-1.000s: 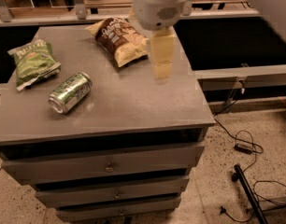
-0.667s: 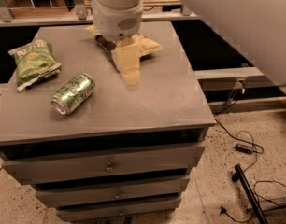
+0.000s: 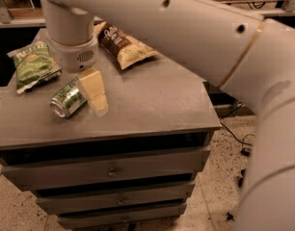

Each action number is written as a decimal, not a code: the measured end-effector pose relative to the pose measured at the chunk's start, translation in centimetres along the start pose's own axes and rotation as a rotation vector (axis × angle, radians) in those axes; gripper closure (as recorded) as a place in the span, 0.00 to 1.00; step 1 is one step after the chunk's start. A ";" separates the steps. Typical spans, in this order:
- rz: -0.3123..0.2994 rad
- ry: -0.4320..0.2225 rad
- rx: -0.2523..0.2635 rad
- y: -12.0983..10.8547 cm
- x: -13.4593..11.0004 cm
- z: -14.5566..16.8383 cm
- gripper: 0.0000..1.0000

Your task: Pick green can

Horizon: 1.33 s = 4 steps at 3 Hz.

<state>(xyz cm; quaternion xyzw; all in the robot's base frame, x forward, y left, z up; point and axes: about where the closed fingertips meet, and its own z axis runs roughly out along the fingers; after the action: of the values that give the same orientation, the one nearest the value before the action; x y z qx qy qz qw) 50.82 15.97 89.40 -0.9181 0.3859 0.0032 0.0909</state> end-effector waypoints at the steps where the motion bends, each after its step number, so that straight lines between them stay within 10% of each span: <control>1: -0.023 0.020 -0.035 -1.5 -0.4 3.2 0.00; 2: -0.040 0.037 -0.056 -2.4 -0.5 5.6 0.02; 4: -0.089 -0.018 -0.029 -0.5 -2.0 5.2 0.42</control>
Offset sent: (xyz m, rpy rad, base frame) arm 0.0273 0.0313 -0.0686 -0.1231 0.0167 0.0305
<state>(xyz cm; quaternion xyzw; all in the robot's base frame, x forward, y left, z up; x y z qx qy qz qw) 50.11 18.67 84.55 -0.9354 0.3439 0.0129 0.0809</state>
